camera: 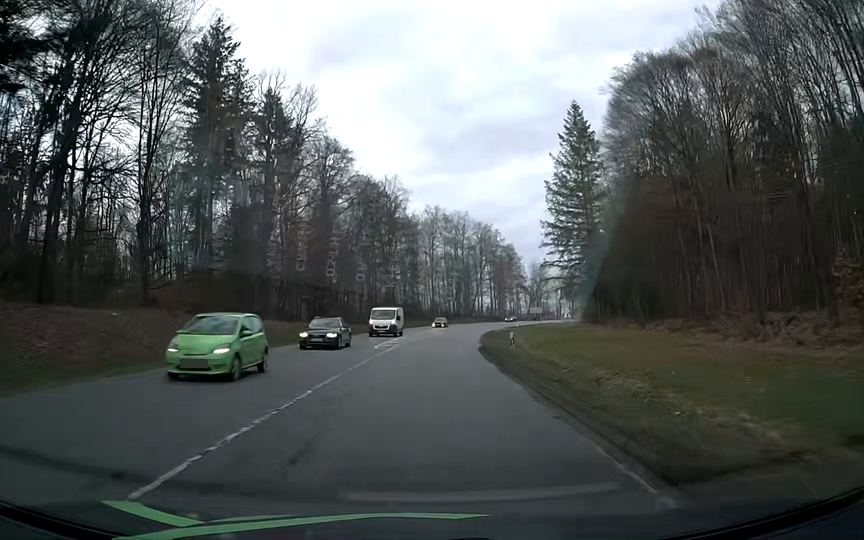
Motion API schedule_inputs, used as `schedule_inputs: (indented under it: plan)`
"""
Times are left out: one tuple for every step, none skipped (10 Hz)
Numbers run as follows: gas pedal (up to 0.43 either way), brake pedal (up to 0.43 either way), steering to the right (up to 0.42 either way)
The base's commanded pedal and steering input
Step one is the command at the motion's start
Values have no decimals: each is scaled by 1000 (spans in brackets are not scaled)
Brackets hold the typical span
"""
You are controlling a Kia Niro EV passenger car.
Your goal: Follow the waypoints while adhering to traffic rules and regulations
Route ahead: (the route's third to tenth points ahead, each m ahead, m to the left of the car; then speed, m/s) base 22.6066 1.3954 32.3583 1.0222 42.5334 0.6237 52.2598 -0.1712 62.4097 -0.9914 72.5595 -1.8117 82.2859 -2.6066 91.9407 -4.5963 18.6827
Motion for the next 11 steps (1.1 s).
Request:
schedule_inputs:
  plan:
    - [98, 0, 6]
    - [98, 0, 6]
    - [98, 0, 6]
    - [98, 0, 6]
    - [98, 0, 6]
    - [98, 0, 7]
    - [98, 0, 6]
    - [98, 0, 6]
    - [98, 0, 7]
    - [98, 0, 8]
    - [98, 0, 8]
